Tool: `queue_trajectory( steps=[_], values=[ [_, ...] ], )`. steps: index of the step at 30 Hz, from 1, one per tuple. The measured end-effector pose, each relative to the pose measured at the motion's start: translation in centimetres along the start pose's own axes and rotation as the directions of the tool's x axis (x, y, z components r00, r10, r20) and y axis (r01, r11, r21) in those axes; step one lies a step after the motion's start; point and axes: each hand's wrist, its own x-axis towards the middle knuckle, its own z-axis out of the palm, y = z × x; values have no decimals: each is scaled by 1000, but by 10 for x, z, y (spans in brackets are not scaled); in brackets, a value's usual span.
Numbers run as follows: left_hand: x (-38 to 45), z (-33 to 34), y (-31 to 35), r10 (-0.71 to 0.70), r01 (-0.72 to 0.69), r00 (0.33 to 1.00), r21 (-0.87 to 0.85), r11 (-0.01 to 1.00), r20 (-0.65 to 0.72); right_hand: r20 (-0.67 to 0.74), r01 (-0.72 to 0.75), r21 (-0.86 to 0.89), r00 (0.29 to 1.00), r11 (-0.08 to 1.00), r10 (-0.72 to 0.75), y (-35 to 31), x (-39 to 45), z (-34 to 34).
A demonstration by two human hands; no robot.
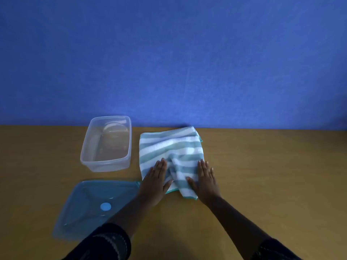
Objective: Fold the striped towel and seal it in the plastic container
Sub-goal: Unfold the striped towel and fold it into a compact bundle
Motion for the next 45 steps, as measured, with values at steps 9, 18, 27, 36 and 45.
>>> queue_trajectory(
  steps=[9,18,27,36,45],
  values=[
    [-4,12,-4,50,-53,997,51,997,65,-24,-8,-30,1000,1000,7,5,-11,14],
    [-10,16,-4,65,-90,985,150,985,162,-73,19,-63,997,998,-24,14,-15,22],
    [-12,22,-7,56,-78,989,158,984,140,-84,35,-44,996,998,-39,18,-14,23],
    [-13,26,-8,61,-80,992,178,981,113,-60,30,-53,998,998,-34,18,-16,22],
    [-9,27,-6,102,-109,993,138,984,58,-66,40,-50,997,998,-43,18,-15,22]
  ],
)
